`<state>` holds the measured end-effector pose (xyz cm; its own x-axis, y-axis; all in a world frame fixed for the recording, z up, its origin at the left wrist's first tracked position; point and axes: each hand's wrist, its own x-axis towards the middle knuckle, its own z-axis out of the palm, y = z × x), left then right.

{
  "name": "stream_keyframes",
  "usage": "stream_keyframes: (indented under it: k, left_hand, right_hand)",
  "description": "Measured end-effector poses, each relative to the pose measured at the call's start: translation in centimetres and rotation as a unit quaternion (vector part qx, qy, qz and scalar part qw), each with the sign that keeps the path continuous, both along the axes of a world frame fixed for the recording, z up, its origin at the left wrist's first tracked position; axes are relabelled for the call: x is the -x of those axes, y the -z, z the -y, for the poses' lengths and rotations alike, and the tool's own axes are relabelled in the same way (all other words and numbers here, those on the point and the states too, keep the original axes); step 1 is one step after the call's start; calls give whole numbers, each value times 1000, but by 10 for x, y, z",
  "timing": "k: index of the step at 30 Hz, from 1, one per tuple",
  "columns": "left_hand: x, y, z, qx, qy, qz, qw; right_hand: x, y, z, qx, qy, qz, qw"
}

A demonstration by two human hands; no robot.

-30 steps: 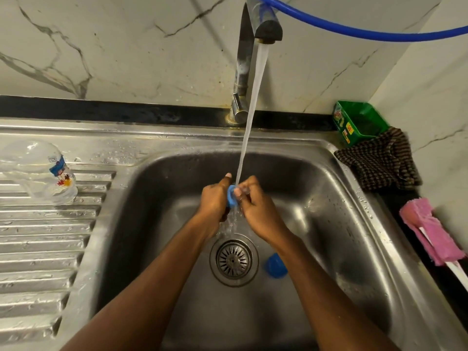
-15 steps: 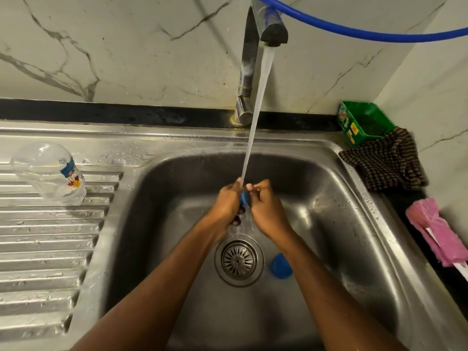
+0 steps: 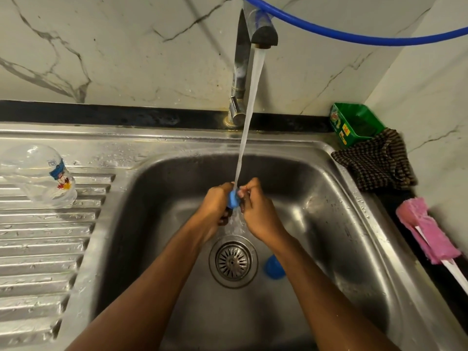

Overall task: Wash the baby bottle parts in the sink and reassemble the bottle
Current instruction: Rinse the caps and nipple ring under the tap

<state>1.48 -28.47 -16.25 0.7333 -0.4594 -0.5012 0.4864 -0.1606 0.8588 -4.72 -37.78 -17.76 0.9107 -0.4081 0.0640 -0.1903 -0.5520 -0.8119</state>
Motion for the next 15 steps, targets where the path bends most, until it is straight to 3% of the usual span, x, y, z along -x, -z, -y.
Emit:
stream_keyframes:
  k: [4, 7, 10, 15]
  left_hand:
    - [-5, -2, -4, 21, -91, -10, 996]
    - [-4, 2, -7, 0, -11, 23, 1000]
    - [2, 3, -2, -3, 34, 20, 999]
    - [1, 6, 3, 17, -80, -7, 997]
  right_hand:
    - [1, -2, -9, -7, -55, 31, 998]
    - [-2, -5, -10, -59, 34, -14, 998]
    - [-1, -3, -4, -25, 50, -33, 998]
    - [2, -4, -6, -11, -45, 18, 999]
